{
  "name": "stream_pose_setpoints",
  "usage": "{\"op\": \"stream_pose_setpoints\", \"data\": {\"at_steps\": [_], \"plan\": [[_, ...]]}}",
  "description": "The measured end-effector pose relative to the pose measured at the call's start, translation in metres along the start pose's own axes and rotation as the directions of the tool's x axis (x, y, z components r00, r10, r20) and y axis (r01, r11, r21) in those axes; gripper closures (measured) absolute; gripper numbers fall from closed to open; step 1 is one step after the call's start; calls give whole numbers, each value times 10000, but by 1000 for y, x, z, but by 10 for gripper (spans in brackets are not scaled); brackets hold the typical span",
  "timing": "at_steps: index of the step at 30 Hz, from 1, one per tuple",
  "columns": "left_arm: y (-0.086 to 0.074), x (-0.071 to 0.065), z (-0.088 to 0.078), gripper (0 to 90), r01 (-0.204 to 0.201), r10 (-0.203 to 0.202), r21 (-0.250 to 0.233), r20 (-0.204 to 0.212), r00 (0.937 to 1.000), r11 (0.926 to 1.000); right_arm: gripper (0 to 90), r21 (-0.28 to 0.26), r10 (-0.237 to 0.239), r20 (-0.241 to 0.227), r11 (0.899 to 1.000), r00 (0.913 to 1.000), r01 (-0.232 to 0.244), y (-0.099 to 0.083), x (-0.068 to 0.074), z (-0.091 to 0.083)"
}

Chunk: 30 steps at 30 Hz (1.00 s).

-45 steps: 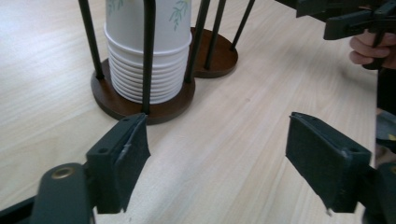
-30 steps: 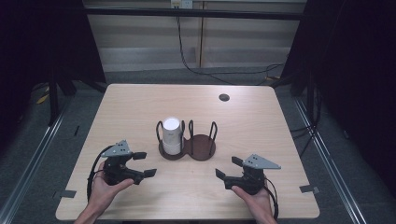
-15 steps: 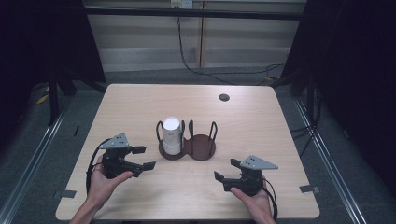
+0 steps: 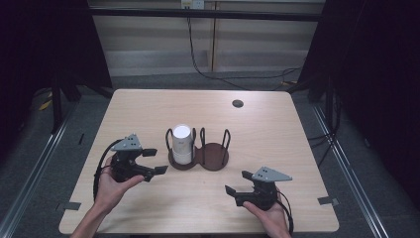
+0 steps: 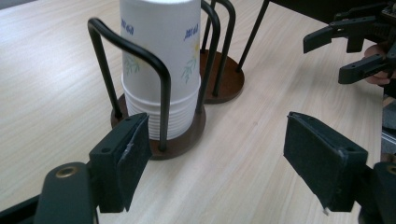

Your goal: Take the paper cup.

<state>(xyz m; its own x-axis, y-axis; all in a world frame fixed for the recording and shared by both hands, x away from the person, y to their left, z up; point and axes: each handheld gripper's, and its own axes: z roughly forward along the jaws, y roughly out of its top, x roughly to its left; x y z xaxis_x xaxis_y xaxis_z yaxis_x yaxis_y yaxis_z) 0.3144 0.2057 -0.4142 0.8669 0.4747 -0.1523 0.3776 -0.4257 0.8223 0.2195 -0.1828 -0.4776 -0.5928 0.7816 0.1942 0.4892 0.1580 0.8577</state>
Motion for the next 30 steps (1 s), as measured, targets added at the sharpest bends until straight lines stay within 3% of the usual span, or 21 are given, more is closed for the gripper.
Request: {"op": "stream_pose_setpoints", "data": {"at_steps": [6,10,12,19,21,22,24,27,30], "plan": [[12,3,-3,228,-194,195,44,-155,9997,9998,169,26,-24,77,10000,10000,23,1,-1,-1],[22,5,-9,242,-367,373,133,-467,9982,9992,166,-17,-1,52,10000,10000,1,2,-1,-4],[25,6,-10,260,-349,356,168,-399,9986,9992,164,-29,-9,63,10000,10000,9,3,-1,-4],[46,7,-8,260,-789,837,786,-594,9947,9938,138,231,-225,-114,9995,9997,227,8,-2,-10],[50,7,-6,209,-651,730,898,-874,9935,9938,138,310,-364,-188,9988,9992,370,9,0,-10],[53,7,-5,159,-545,627,967,-832,9946,9938,139,336,-441,-157,9984,9989,446,9,1,-10],[58,6,-5,210,-779,861,1010,-802,9931,9918,139,402,-386,-238,9984,9990,396,10,0,-7],[65,7,-5,214,-835,913,986,-781,9928,9916,140,713,-506,-401,9960,9979,533,10,2,-4],[69,12,0,251,-840,891,1152,-396,9952,9898,140,798,-464,-455,9956,9979,499,9,3,-4]]}}
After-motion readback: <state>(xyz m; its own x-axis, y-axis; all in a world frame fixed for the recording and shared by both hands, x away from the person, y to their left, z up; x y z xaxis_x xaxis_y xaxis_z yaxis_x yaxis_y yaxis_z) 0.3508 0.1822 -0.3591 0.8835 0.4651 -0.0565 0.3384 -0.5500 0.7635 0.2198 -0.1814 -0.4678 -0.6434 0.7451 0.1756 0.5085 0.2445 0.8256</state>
